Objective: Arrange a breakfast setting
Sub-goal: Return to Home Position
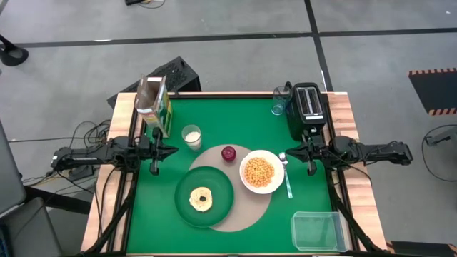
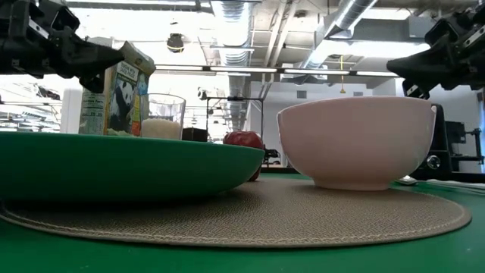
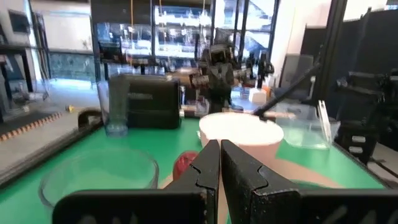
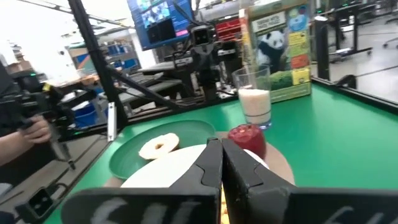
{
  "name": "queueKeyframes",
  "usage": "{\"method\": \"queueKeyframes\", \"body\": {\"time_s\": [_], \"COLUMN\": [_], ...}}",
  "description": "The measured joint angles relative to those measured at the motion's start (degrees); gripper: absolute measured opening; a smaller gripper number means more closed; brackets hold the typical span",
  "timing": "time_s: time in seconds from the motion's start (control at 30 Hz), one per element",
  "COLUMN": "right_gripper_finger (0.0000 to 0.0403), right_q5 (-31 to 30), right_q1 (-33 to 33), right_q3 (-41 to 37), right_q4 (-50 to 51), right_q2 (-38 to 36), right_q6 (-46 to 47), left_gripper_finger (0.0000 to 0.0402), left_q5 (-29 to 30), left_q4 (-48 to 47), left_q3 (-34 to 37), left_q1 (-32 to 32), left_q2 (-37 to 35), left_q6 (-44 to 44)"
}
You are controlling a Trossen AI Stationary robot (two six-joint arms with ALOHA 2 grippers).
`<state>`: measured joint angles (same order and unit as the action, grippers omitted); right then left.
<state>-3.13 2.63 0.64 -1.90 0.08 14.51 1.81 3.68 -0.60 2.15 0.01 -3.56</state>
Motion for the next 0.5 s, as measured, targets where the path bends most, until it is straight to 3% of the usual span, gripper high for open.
{"method": "queueKeyframes", "body": {"time_s": [0.5], "right_gripper_finger": [0.0022], "right_q5": [-1.25], "right_q1": [-0.09], "right_q3": [0.09], "right_q4": [0.98], "right_q2": [0.0], "right_q6": [-1.24], "left_gripper_finger": [0.0001], "left_q5": [-1.42], "left_q4": [-0.07], "left_q3": [0.08], "left_q1": [0.0], "left_q2": [0.07], "left_q6": [-0.63]}}
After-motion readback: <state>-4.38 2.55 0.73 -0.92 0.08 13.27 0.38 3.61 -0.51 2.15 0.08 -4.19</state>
